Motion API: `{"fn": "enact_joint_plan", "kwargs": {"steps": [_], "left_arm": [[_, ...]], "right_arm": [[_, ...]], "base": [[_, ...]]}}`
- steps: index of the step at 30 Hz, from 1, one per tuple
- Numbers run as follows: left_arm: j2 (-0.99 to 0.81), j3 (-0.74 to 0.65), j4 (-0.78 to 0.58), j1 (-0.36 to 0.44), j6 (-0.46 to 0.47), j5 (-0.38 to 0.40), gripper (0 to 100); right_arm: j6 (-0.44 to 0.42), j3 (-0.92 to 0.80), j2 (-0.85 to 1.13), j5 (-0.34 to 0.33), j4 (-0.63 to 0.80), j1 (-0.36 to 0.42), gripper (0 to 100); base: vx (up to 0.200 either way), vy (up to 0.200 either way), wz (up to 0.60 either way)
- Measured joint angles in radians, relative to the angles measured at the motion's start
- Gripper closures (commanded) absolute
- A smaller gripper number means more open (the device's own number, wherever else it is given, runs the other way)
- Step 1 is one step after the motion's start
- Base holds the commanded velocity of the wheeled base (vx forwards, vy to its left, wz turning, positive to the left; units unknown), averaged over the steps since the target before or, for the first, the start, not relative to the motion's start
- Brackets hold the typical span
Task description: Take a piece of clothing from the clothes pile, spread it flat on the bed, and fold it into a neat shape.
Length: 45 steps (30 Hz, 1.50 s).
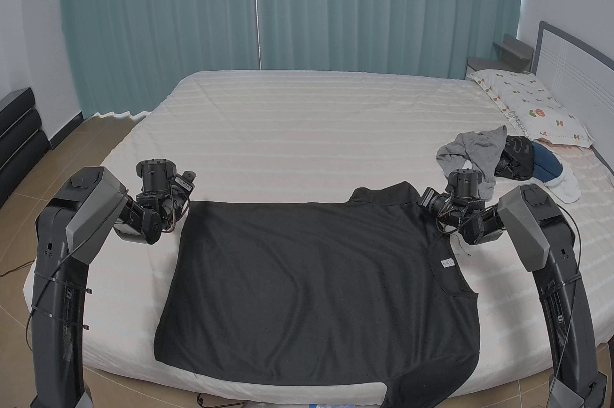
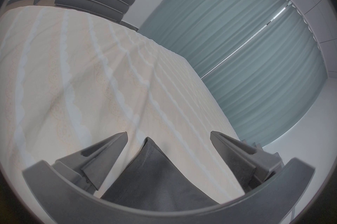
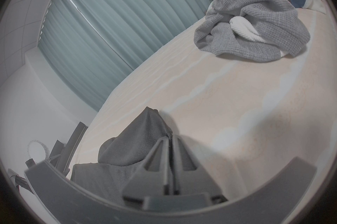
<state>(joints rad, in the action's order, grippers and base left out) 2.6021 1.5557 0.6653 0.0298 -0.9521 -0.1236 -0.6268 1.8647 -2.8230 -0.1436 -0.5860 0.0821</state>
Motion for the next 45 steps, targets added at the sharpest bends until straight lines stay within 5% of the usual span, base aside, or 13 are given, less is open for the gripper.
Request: {"fn": "enact_joint_plan", "kwargs": {"steps": [26, 27, 39, 45], "left_arm": [[-0.002, -0.013, 0.000, 0.000, 0.001, -0.001, 0], [-0.003, -0.016, 0.001, 0.000, 0.002, -0.001, 0], [-0.041, -0.071, 0.006, 0.001, 0.004, 0.000, 0], [-0.095, -0.154, 0.034, 0.004, 0.004, 0.006, 0]], "right_arm": [[0.005, 0.114, -0.019, 0.081, -0.006, -0.027, 100], [0.005, 0.115, -0.021, 0.081, -0.004, -0.027, 0], [-0.002, 0.094, -0.011, 0.084, -0.010, -0.025, 0], [-0.043, -0.076, 0.068, 0.079, -0.054, -0.029, 0]], "base": [[0.000, 0.000, 0.00], [0.000, 0.000, 0.00], [0.000, 0.000, 0.00], [0.000, 0.000, 0.00]]}}
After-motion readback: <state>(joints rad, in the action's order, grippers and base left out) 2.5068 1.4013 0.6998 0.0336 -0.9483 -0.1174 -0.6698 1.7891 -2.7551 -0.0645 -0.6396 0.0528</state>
